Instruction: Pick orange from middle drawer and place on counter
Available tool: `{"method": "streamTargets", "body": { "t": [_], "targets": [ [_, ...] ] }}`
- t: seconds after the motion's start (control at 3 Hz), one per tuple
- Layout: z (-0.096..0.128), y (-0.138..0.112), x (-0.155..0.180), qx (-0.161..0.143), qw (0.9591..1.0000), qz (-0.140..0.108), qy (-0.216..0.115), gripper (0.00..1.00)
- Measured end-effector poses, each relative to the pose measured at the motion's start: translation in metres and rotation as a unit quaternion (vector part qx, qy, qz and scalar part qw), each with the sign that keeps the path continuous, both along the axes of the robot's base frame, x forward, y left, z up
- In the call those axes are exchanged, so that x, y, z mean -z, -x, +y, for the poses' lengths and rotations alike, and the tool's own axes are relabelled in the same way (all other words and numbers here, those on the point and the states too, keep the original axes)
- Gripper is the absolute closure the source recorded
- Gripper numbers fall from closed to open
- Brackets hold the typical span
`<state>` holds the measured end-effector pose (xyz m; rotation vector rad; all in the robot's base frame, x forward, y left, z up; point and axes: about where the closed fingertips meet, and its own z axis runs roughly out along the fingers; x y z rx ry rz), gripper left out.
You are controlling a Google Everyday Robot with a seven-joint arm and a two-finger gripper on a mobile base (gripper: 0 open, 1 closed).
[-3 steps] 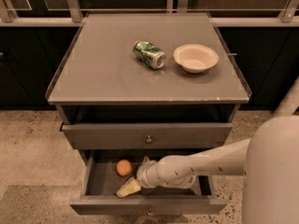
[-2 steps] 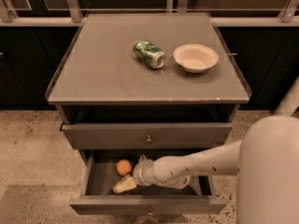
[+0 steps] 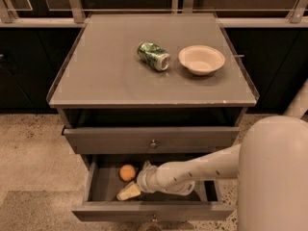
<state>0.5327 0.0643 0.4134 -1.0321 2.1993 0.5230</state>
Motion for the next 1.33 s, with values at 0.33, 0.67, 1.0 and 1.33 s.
{"method": "streamTargets", "body": {
  "t": [0.33,0.67,1.0,1.33],
  "targets": [
    [0.011,-0.011,0.009,0.0,0.9999,-0.011,0.007,0.0],
    [0.017,-0.023,0.014,0.009,0.9997,-0.023,0.007,0.0],
    [0.029,-0.037,0.023,0.019,0.9992,-0.035,0.008,0.0],
    [0.034,-0.037,0.033,0.018,0.9993,-0.031,0.012,0.0]
  ]
}}
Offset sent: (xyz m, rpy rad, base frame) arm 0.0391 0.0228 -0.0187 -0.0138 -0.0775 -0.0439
